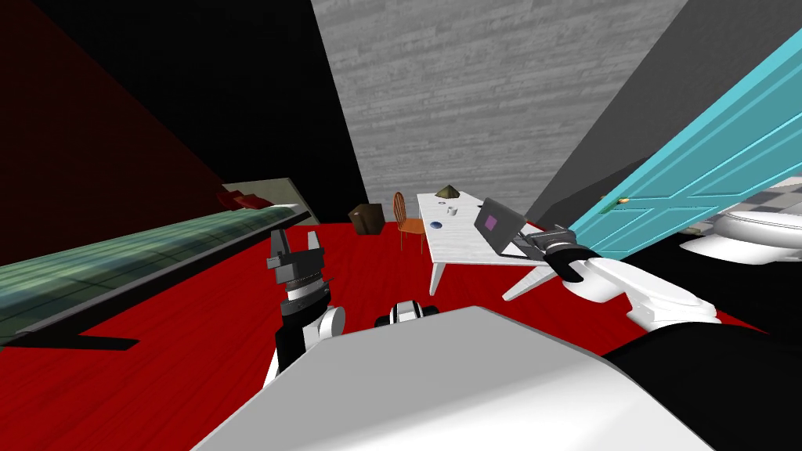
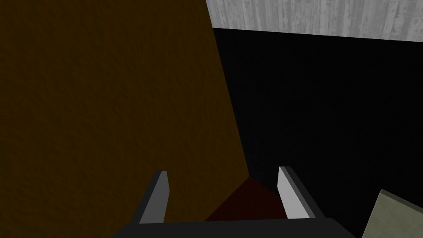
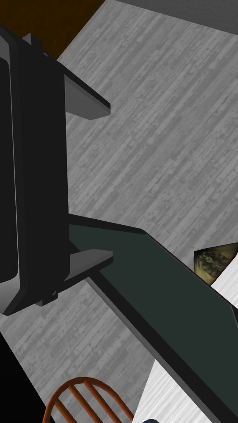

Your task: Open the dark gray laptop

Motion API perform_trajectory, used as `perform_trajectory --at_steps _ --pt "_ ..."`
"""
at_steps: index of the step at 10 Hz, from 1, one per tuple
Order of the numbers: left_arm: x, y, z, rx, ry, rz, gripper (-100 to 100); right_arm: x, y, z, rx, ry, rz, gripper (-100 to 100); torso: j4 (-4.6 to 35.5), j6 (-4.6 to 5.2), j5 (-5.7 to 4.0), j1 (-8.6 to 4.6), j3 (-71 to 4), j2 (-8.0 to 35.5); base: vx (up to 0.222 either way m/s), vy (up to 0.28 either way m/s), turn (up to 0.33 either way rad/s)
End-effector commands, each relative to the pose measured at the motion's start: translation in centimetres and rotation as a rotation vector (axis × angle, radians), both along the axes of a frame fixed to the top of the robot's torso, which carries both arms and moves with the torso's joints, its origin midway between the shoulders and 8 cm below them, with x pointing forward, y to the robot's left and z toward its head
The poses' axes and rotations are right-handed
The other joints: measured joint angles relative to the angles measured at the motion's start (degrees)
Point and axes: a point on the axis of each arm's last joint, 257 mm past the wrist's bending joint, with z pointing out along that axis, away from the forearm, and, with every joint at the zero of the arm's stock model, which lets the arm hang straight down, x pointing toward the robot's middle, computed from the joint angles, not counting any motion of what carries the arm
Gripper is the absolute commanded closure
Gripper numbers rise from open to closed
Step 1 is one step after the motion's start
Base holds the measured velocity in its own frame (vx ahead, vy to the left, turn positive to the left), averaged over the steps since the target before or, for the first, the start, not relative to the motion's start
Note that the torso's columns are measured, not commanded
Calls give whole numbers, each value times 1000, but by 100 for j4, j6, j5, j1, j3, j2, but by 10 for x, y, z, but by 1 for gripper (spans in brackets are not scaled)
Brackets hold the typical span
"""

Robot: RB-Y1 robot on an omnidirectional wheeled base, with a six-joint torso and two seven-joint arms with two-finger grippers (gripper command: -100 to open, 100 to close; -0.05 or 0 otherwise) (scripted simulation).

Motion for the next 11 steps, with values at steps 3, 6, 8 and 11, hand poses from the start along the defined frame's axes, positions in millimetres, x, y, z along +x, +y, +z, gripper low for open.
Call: perform_trajectory --at_steps 3,6,8,11 --pt "0 0 0 0 0 0 0 6 4 -5 -76 22 -20 -100 2 3 0 -9 0 1 -7 57 38" --pt "0 0 0 0 0 0 0 12 6 -9 -138 41 -45 -100 -9 -13 -12 -3 -6 -12 -13 74 47" --pt "0 0 0 0 0 0 0 12 3 -6 -147 37 -57 -100 -12 -12 -12 0 -9 -17 -12 69 24" --pt "0 0 0 0 0 0 0 10 -2 -1 -152 38 -60 100 6 16 1 -29 -1 4 41 -15 5"
